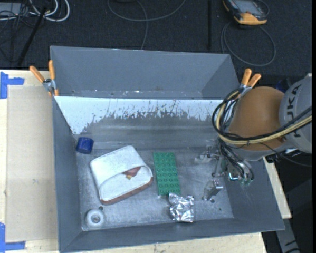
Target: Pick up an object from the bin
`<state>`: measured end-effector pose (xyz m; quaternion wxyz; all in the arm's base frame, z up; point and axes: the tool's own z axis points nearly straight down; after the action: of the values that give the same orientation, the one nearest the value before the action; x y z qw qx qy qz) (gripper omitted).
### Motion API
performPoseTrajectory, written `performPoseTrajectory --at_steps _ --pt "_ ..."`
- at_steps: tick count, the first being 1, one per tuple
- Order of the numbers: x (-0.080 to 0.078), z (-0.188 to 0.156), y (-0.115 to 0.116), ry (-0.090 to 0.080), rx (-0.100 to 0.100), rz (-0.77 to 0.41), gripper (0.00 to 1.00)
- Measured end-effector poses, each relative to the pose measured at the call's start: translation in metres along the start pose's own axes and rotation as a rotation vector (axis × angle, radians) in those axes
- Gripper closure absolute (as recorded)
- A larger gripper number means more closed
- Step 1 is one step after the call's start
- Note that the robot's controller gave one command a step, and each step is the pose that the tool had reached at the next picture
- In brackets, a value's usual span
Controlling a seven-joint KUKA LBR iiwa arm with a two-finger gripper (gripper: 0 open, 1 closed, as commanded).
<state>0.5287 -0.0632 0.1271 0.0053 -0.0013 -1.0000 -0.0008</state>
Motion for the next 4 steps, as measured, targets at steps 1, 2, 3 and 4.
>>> performPoseTrajectory --at_steps 1,2,3,4 --pt "0.006 0.050 0.074 -0.022 0.008 0.142 0.00" --pt "0.025 0.028 0.106 -0.010 -0.002 0.410 0.00" --pt "0.049 0.029 0.064 -0.004 0.003 0.338 0.00" --pt "0.011 0.052 0.137 -0.023 0.004 0.167 0.00"
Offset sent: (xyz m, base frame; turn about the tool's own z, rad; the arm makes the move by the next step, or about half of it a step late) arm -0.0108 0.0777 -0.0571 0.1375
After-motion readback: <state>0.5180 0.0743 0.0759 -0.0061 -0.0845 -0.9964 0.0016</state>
